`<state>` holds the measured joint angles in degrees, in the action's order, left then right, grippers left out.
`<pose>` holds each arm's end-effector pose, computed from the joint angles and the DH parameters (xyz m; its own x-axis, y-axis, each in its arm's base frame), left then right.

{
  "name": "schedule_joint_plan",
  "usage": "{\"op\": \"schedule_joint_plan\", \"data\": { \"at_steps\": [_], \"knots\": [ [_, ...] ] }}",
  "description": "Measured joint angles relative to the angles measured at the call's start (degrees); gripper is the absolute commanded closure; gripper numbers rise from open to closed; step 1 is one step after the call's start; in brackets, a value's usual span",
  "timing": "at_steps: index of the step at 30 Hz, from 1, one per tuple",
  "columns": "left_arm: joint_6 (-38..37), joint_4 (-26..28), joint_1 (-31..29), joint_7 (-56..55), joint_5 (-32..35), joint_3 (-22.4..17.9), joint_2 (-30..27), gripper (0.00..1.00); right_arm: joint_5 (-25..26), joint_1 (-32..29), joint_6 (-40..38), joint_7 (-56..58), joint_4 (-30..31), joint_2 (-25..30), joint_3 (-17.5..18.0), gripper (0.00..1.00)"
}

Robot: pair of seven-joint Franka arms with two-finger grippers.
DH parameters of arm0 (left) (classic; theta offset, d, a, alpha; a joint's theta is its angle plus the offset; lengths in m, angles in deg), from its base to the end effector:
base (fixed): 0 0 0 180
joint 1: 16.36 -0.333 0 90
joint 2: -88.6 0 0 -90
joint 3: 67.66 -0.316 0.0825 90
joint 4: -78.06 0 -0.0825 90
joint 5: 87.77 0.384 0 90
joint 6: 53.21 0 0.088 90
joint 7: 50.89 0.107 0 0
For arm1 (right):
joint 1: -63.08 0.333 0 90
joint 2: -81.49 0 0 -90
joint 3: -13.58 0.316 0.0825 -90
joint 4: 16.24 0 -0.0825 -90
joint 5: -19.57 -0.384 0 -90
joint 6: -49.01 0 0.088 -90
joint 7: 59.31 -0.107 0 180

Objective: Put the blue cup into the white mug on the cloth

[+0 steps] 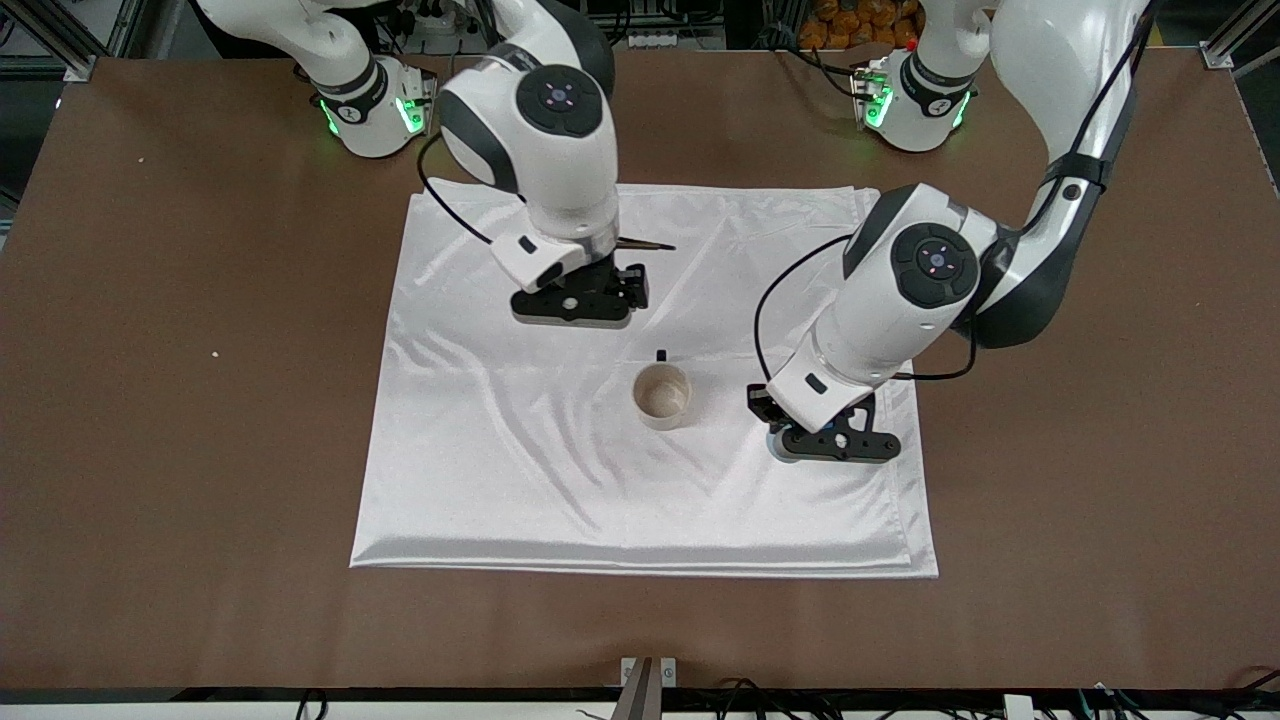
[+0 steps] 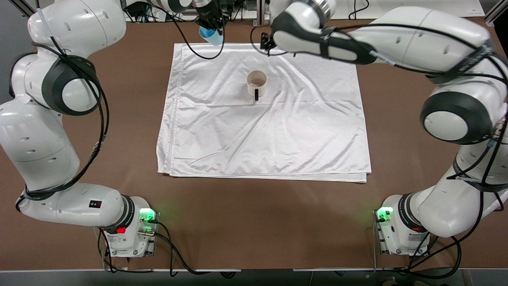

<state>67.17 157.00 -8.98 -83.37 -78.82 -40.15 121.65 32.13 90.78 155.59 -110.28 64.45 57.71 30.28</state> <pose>0.6400 -0.3465 0.4270 0.9931 -0.0011 0.1169 -0.0247 -0.9794 0.2006 0.5241 0.4431 0.4787 0.9907 -0.0826 0.1084 -0.0853 -0.9962 0.0200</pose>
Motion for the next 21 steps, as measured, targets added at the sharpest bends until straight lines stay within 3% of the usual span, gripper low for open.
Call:
{"op": "schedule_joint_plan", "data": {
  "at_steps": [9, 21],
  "knots": [
    [2.61, -2.02, 0.81, -7.81, 0.02, 5.29, 4.82, 1.0, -3.69, -8.79, -7.62, 7.62, -0.02, 8.44, -0.04, 0.0],
    [10.79, -2.84, 4.58, -14.34, 0.04, 6.33, 11.89, 1.0, -7.68, -23.69, -13.8, 27.03, 0.01, 15.28, -0.17, 0.0]
  ]
}}
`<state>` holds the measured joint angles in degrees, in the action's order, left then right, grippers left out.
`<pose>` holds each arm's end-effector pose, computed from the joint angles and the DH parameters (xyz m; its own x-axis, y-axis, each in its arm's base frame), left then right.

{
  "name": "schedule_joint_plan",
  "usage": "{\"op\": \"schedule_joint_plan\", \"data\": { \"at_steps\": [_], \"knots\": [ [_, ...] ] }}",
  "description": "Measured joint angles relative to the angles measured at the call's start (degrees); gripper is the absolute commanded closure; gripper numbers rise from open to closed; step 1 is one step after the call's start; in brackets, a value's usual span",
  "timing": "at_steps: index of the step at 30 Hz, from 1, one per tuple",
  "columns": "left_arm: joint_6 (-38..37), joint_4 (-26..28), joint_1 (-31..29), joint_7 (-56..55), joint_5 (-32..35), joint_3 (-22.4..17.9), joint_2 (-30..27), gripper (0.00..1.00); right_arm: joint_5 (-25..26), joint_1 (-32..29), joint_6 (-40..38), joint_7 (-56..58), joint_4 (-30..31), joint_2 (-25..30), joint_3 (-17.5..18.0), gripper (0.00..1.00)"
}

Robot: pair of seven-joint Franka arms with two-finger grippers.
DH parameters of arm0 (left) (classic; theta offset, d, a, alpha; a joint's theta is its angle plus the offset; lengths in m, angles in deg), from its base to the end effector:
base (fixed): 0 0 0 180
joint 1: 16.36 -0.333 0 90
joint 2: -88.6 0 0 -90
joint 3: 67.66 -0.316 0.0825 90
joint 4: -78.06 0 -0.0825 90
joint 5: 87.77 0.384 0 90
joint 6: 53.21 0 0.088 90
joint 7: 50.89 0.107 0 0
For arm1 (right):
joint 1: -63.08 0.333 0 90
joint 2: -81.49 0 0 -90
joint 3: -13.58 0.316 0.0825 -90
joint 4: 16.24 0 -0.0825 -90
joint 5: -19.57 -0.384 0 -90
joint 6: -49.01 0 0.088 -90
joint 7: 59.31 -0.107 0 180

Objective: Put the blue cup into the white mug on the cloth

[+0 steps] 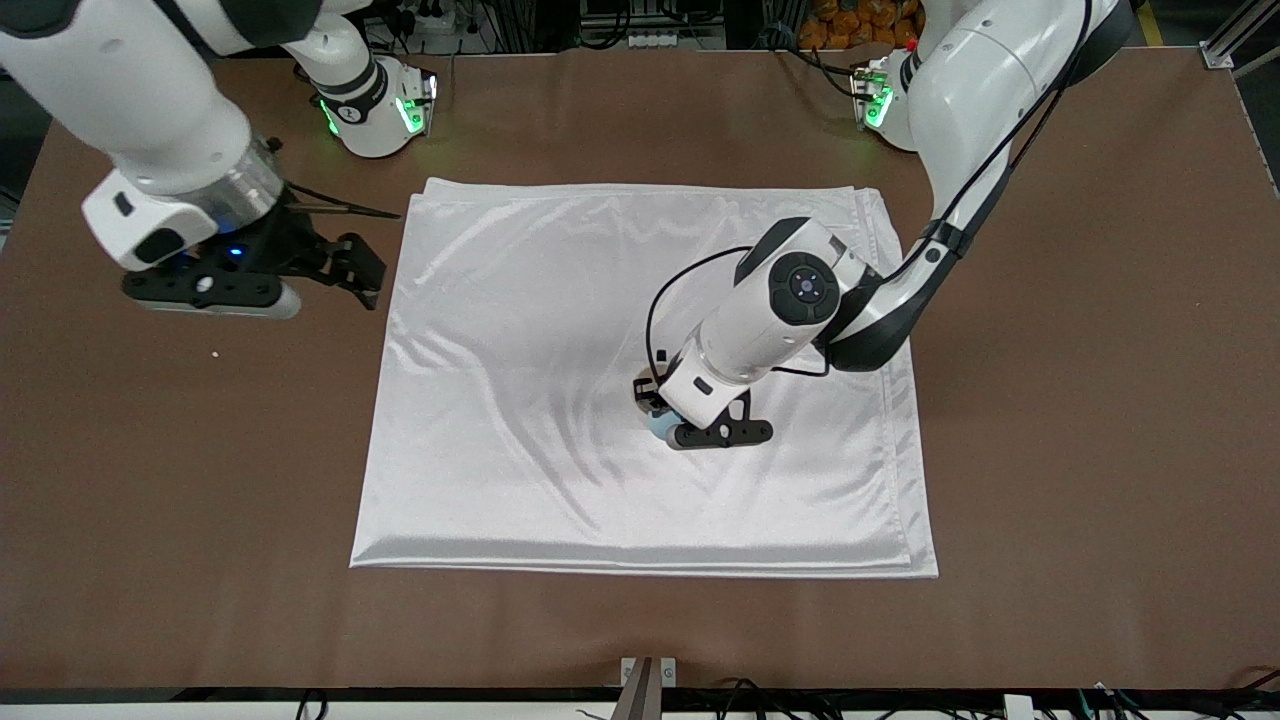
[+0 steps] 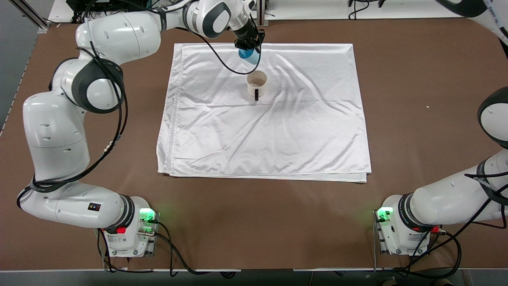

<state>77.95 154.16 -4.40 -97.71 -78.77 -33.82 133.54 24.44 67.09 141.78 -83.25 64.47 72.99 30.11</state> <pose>0.6108 -0.4528 0.3487 0.9910 0.1335 0.0014 0.1230 -0.9168 0.3800 0.5734 0.1905 0.6232 0.9949 -0.0619 0.0796 -0.0630 -0.9979 0.0116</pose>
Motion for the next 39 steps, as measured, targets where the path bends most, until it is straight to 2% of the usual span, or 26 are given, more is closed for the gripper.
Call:
{"op": "schedule_joint_plan", "data": {
  "at_steps": [5, 16, 25, 31, 39],
  "knots": [
    [0.0, -0.02, 0.65, -0.27, 0.0, 0.25, 1.47, 1.0, -0.03, -3.18, -0.39, 6.16, 0.04, 0.91, -0.77, 0.0],
    [-3.32, 0.17, 0.88, -0.32, 0.0, 1.48, 2.28, 1.0, -0.19, -4.19, -1.23, 17.58, 0.09, 1.84, -8.33, 0.0],
    [-7.56, 0.89, 0.9, -0.36, 0.26, 1.73, 2.43, 1.0, -4.38, -4.29, -1.28, 18.82, 0.49, 1.86, -11.81, 0.0],
    [-7.82, 0.97, 0.89, -0.36, 0.51, 1.73, 2.49, 0.61, -4.72, -4.26, -0.99, 18.89, 1.27, 1.87, -12.15, 0.0],
    [-7.88, 0.88, 0.89, -0.36, 0.55, 1.87, 2.44, 0.38, -4.83, -4.13, 0.92, 18.93, 3.26, 1.86, -12.1, 0.0]
  ]
}}
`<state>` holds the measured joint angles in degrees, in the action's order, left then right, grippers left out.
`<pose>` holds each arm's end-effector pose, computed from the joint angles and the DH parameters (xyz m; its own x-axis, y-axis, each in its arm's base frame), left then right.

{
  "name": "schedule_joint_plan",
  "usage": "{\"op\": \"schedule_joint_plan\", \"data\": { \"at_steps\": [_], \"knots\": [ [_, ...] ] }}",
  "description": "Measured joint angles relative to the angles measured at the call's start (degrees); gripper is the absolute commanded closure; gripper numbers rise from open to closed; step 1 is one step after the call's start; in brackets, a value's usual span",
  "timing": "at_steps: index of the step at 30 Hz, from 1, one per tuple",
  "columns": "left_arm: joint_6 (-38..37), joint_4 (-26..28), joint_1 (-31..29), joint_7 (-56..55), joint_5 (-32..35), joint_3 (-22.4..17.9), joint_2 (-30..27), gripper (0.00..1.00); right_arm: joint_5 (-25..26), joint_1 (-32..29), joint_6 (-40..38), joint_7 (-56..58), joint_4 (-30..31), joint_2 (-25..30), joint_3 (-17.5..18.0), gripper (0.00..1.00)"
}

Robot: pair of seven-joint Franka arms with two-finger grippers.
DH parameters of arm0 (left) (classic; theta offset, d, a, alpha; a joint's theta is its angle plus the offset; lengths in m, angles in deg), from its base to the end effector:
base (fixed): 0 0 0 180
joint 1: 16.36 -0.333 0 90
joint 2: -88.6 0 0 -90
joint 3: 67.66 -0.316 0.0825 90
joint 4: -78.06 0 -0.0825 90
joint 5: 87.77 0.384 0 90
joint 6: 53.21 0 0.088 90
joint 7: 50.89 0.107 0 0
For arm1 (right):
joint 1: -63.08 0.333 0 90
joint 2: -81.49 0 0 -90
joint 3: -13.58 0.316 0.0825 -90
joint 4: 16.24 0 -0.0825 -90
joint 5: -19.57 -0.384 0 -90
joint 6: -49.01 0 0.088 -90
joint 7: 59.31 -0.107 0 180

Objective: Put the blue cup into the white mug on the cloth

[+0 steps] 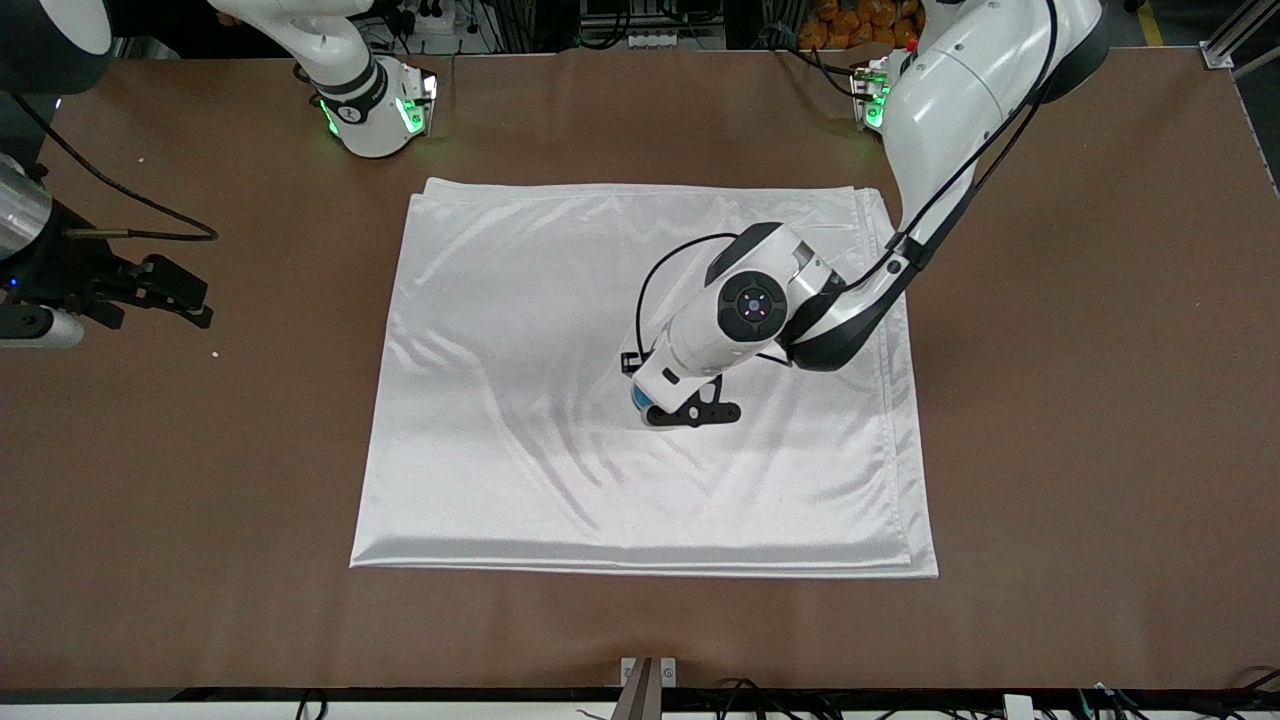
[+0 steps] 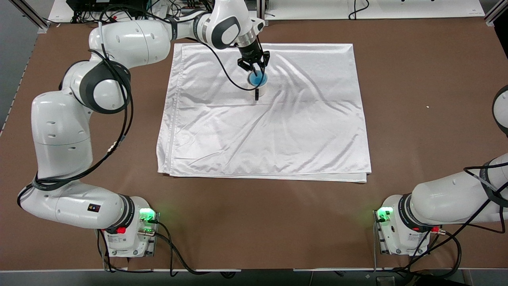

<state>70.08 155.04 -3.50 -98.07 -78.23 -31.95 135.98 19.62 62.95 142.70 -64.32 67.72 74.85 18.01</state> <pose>0.5773 -0.4710 0.3063 0.9884 0.0599 -0.1394 0.0973 -0.9553 0.2791 0.5954 0.0419 0.6139 0.9985 -0.0134 0.0533 -0.0128 -0.9998 -0.0128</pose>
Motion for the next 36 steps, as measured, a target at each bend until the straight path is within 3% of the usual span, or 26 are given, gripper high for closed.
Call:
{"op": "schedule_joint_plan", "data": {
  "at_steps": [4, 9, 15, 22, 29, 36],
  "knots": [
    [-1.77, -0.4, -0.05, 0.0, 0.03, 0.06, -0.45, 0.14, -0.07, 0.03, 0.53, 1.55, 0.79, 0.0, 0.03, 0.0],
    [-6.08, -1.03, -0.62, 0.0, 0.19, 0.07, -2.64, 0.01, -0.49, 0.02, 0.82, 3.13, 1.37, 0.0, 0.03, 0.0],
    [-14.06, -1.54, -2.07, 0.07, 0.55, -0.67, -8.69, 0.0, -0.77, 0.03, 0.83, 3.42, 1.49, 0.0, 0.04, 0.0],
    [-21.14, -0.67, -2.85, 2.35, 0.58, -4.93, -17.11, 0.0, -0.84, 0.17, 0.9, 3.42, 1.59, 0.0, 0.24, 0.0],
    [-22.1, 4.45, -3.37, 9.24, -0.03, -10.82, -25.86, 0.0, -0.89, 0.69, 1.25, 3.43, 1.59, 0.0, 0.3, 0.0],
    [-22.31, 10.6, -3.46, 21.16, -6.44, -19.5, -35.97, 0.0, -0.89, 1.44, 1.51, 3.43, 1.59, -0.12, 0.31, 0.0]
  ]
}}
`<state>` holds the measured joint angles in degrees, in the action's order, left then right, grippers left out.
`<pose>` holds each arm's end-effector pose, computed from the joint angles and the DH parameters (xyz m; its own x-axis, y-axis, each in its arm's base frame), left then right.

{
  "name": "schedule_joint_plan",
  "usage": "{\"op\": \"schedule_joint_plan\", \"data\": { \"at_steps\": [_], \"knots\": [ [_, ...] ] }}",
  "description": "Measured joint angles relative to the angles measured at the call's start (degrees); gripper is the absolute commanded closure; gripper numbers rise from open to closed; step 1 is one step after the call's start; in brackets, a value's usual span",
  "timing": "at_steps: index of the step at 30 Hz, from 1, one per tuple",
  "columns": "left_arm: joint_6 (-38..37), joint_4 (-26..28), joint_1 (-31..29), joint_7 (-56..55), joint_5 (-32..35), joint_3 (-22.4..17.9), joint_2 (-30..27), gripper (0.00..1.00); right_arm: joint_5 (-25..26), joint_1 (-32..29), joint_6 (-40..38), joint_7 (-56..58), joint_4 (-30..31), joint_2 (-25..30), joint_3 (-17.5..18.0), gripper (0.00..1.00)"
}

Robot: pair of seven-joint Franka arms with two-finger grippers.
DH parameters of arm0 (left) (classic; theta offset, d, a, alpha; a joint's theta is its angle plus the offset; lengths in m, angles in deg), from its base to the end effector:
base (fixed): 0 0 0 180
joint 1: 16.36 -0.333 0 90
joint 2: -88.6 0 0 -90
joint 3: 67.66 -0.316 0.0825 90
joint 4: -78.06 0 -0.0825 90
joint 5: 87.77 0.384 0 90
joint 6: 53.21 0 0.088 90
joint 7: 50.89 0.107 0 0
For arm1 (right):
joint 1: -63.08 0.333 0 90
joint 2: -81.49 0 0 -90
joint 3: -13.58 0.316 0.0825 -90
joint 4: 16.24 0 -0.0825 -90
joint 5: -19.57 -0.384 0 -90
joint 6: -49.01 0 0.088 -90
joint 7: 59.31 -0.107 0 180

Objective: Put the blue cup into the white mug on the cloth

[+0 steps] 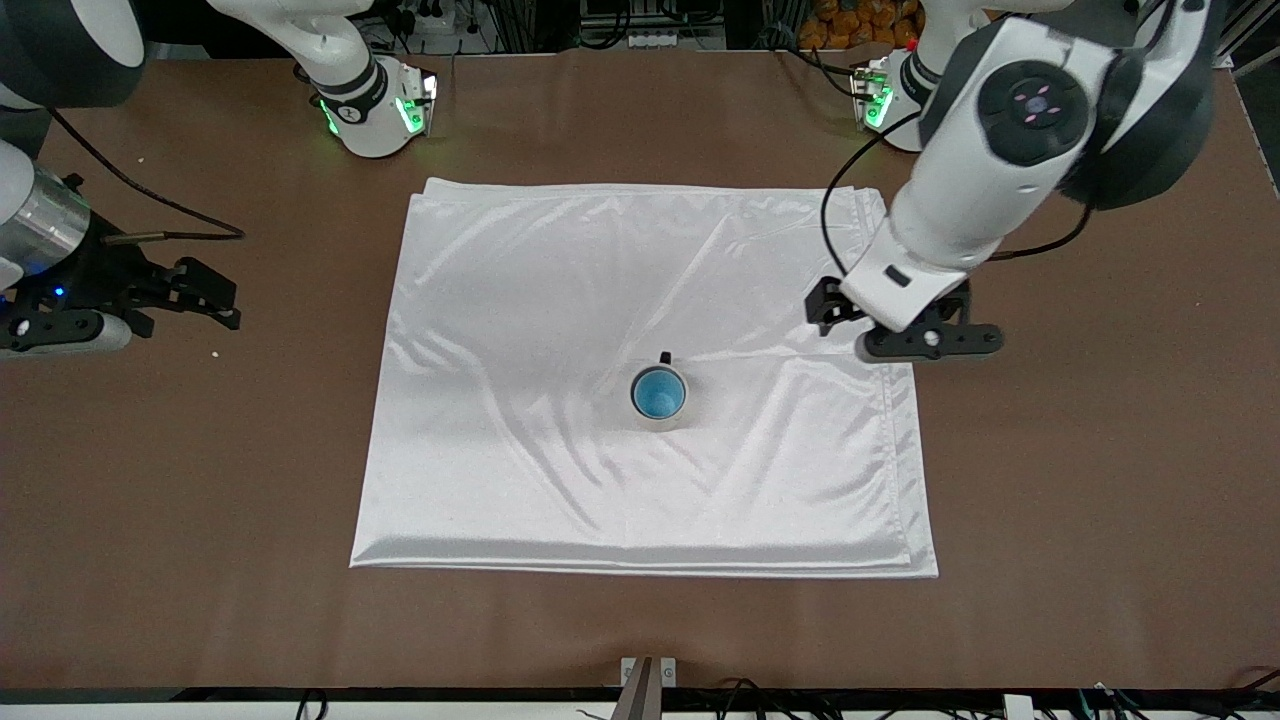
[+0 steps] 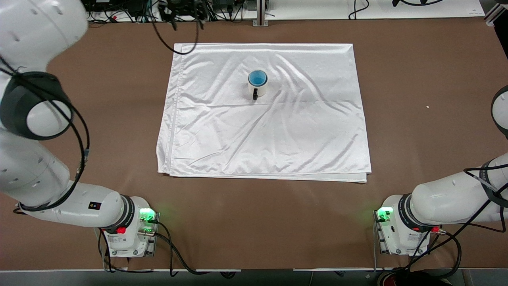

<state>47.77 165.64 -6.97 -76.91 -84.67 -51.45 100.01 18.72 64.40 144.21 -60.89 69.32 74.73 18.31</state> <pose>0.5727 -0.2522 0.5484 0.9993 0.0050 0.0376 0.0043 -0.9998 0.0203 0.5961 0.0617 0.6018 0.9959 0.0754 0.0499 0.0768 -0.9967 -0.0259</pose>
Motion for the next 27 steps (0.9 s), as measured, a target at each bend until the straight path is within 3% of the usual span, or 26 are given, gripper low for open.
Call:
{"op": "schedule_joint_plan", "data": {
  "at_steps": [12, 18, 27],
  "knots": [
    [-3.88, 5.07, -0.23, 15.33, -1.11, -11.57, -11.42, 0.0, 0.0, 1.39, 0.49, 0.0, 0.48, -0.2, 0.0, 0.0],
    [-5.38, 4.09, -0.18, 15.92, -3.87, -14.63, -12.53, 0.0, 0.0, 1.4, 1.47, 0.0, 0.64, -0.42, 0.0, 0.0],
    [-9.14, 0.59, 0.18, 15.92, -4.88, -16.0, -12.39, 0.0, 0.0, 1.44, 1.66, 0.0, 0.72, -0.68, 0.0, 0.0]
  ]
}}
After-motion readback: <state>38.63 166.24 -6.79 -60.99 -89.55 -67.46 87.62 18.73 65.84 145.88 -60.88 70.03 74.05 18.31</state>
